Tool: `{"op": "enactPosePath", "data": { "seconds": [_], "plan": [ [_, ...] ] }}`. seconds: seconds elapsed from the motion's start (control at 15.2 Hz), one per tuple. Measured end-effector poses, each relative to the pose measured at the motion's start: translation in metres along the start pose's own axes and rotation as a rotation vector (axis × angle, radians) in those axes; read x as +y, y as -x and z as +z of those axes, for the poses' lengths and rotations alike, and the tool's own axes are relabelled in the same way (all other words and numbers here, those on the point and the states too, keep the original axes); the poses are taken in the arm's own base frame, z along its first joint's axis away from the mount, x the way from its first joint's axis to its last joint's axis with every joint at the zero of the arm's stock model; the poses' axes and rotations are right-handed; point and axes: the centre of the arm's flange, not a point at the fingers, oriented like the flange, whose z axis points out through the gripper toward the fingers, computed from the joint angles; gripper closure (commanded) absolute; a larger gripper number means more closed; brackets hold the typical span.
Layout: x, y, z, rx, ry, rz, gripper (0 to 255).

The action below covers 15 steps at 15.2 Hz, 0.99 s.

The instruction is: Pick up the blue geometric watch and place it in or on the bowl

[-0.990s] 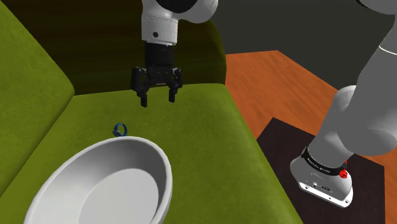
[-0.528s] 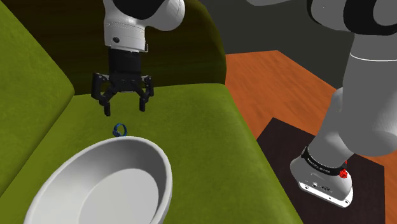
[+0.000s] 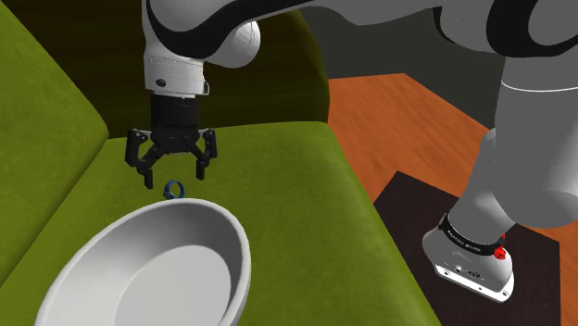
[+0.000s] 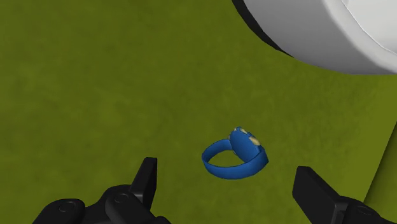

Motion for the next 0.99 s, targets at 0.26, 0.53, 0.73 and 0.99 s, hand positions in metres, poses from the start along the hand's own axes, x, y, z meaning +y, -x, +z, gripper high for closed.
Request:
{"op": "enactPosePath", "data": {
  "seconds": [0.26, 0.53, 0.73, 0.99],
  "plan": [
    [0.0012, 0.0002, 0.0045, 0.0, 0.0, 0.0, 0],
    [0.0011, 0.0002, 0.0047, 0.0, 0.0, 0.0, 255],
    [0.0011, 0.0002, 0.0047, 0.0, 0.0, 0.0, 255],
    [0.0011, 0.0002, 0.0047, 0.0, 0.0, 0.0, 255]
  ]
}}
